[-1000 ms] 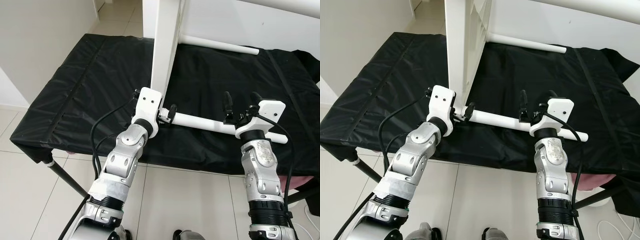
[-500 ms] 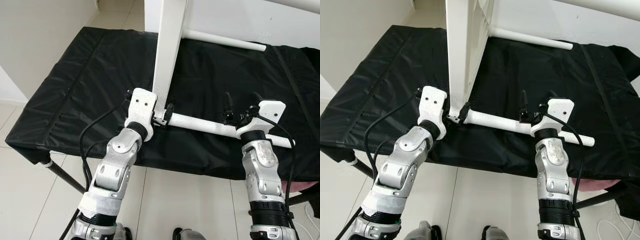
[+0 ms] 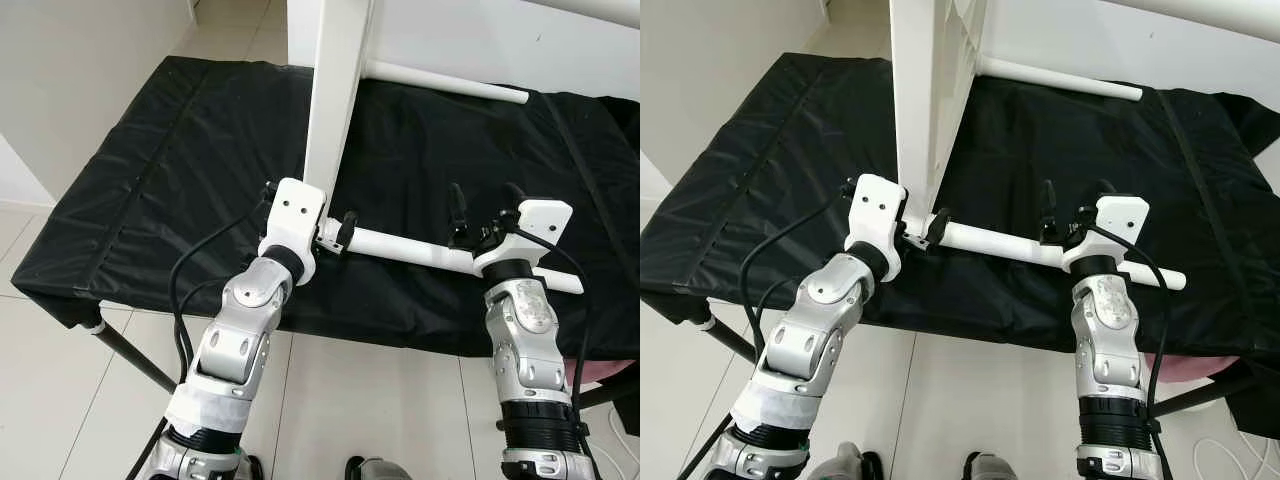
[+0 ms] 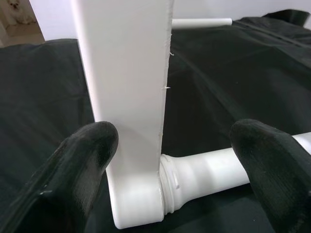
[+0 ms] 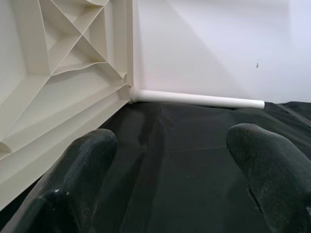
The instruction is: Building children table
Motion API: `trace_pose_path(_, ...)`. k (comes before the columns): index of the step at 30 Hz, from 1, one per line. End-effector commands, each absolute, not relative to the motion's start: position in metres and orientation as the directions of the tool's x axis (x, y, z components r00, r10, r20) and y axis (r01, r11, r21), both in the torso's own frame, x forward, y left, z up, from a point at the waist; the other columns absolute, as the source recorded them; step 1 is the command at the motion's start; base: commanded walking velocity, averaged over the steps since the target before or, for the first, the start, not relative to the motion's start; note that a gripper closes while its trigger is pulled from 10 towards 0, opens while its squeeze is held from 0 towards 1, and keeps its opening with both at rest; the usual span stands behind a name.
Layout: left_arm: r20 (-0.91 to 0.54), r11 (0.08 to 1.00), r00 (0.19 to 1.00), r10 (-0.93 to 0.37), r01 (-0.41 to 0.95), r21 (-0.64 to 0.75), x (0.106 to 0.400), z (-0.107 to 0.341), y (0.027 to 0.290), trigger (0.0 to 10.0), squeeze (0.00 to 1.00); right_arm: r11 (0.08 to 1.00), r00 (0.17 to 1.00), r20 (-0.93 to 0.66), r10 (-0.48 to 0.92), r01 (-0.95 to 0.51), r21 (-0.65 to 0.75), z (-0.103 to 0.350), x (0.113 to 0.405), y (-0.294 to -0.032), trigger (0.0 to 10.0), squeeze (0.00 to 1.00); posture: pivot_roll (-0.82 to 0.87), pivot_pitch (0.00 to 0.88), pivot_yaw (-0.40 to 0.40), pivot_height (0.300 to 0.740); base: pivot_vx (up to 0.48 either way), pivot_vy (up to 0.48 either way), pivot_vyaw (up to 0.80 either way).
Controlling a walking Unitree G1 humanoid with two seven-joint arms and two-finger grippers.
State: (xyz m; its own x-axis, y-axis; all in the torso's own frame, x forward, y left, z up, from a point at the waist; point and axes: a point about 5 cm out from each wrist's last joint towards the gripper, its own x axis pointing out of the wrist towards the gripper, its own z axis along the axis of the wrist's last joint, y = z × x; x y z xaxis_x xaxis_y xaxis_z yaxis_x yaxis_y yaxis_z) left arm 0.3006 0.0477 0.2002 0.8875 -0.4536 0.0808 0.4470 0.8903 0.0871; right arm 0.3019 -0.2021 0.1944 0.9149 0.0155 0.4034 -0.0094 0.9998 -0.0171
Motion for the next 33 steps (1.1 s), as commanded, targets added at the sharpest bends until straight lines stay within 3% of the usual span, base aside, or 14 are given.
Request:
trace_pose_path(1, 0.082, 0.926, 0.924, -0.374, 0.367, 0.084, 0.303, 0.199, 0.05, 10.0, 0.0, 1.0, 0.914, 0.405, 0.021, -0.013, -0.021, 0.197, 0.303, -0.202, 10.0, 0.0, -0.12, 0.102, 0.012, 0.74, 0.0, 0.0, 0.0)
trace_pose_path(11, 0.064, 0.947, 0.948, -0.311, 0.304, 0.104, 0.312, 0.205, 0.048, 10.0, 0.0, 1.0, 0.914, 0.406, 0.012, -0.007, -0.015, 0.197, 0.303, -0.202, 10.0, 0.0, -0.13, 0.111, 0.019, 0.74, 0.0, 0.0, 0.0)
trace_pose_path(20, 0.086, 0.952, 0.95, -0.299, 0.291, 0.095, 0.308, 0.206, 0.061, 10.0, 0.0, 1.0, 0.914, 0.405, 0.008, -0.003, -0.012, 0.197, 0.302, -0.203, 10.0, 0.0, -0.12, 0.114, 0.023, 0.74, 0.0, 0.0, 0.0)
trace_pose_path(21, 0.095, 0.95, 0.946, -0.309, 0.303, 0.067, 0.308, 0.206, 0.062, 10.0, 1.0, 1.0, 0.915, 0.404, 0.01, -0.006, -0.012, 0.196, 0.303, -0.202, 10.0, 0.0, -0.12, 0.114, 0.023, 0.74, 0.0, 0.0, 0.0)
trace_pose_path(28, 0.079, 0.963, 0.961, -0.264, 0.259, 0.07, 0.309, 0.205, 0.064, 10.0, 1.0, 1.0, 0.914, 0.405, 0.01, -0.006, -0.01, 0.197, 0.304, -0.201, 10.0, 0.0, -0.12, 0.114, 0.021, 0.74, 0.0, 0.0, 0.0)
trace_pose_path(29, 0.073, 0.966, 0.965, -0.253, 0.247, 0.077, 0.31, 0.204, 0.064, 10.0, 0.87, 1.0, 0.914, 0.406, 0.008, -0.004, -0.009, 0.197, 0.304, -0.202, 10.0, 0.0, -0.12, 0.114, 0.021, 0.74, 0.0, 0.0, 0.0)
trace_pose_path(31, 0.069, 0.967, 0.967, -0.247, 0.241, 0.081, 0.311, 0.203, 0.063, 10.0, 0.87, 1.0, 0.914, 0.406, 0.007, -0.004, -0.008, 0.197, 0.304, -0.202, 10.0, 0.0, -0.12, 0.114, 0.021, 0.74, 0.0, 0.0, 0.0)
trace_pose_path(32, 0.068, 0.967, 0.967, -0.247, 0.241, 0.08, 0.311, 0.203, 0.063, 10.0, 0.33, 1.0, 0.914, 0.406, 0.007, -0.004, -0.008, 0.197, 0.304, -0.202, 10.0, 0.0, -0.12, 0.114, 0.021, 0.74, 0.0, 0.0, 0.0)
trace_pose_path(33, 0.071, 0.967, 0.967, -0.246, 0.241, 0.078, 0.313, 0.205, 0.06, 10.0, 0.06, 1.0, 0.914, 0.407, 0.007, -0.005, -0.007, 0.197, 0.304, -0.201, 10.0, 0.0, -0.13, 0.114, 0.019, 0.74, 0.0, 0.0, 0.0)
